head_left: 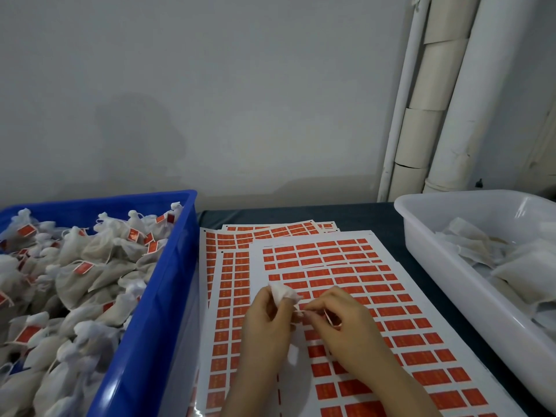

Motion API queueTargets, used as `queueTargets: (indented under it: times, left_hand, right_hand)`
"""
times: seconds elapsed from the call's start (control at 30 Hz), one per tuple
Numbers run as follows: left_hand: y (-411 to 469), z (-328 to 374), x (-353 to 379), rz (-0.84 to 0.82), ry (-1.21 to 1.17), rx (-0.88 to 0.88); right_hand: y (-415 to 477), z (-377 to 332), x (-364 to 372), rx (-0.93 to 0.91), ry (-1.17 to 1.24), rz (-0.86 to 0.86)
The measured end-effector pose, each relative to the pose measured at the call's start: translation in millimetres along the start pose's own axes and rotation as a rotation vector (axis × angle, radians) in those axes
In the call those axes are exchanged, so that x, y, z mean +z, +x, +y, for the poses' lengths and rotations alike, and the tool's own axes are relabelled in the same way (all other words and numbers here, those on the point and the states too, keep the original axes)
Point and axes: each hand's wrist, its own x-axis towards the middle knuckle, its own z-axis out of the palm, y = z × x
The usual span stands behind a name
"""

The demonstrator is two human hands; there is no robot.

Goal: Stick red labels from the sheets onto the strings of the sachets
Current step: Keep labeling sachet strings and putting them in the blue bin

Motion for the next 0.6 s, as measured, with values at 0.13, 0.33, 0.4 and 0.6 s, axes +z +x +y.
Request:
queueTargets:
  times: [0.13,0.33,0.4,0.6]
  left_hand:
    - [0.7,1.7,-2.4,-0.007,-0.041,-0.046]
    - [-1.8,-2.8,1.2,-0.027,0.171,0.018]
    - [-1.0,-5.0,1.6,-0.031,0.223,0.042]
    - [1.9,-16.2,1.1,-0.081,0.512,0.31]
  right_hand:
    - [-0.8,-2.4,-1.9,-0.005,0.011,0.028]
    - [-2.9,-4.8,-4.7,-0.021,0.002,0.049]
    - [-3.2,-4.0,-2.8,-0.021,-0.034,0.052]
    - [-4.0,2.2,-1.0,-0.101,-0.148,-0.049]
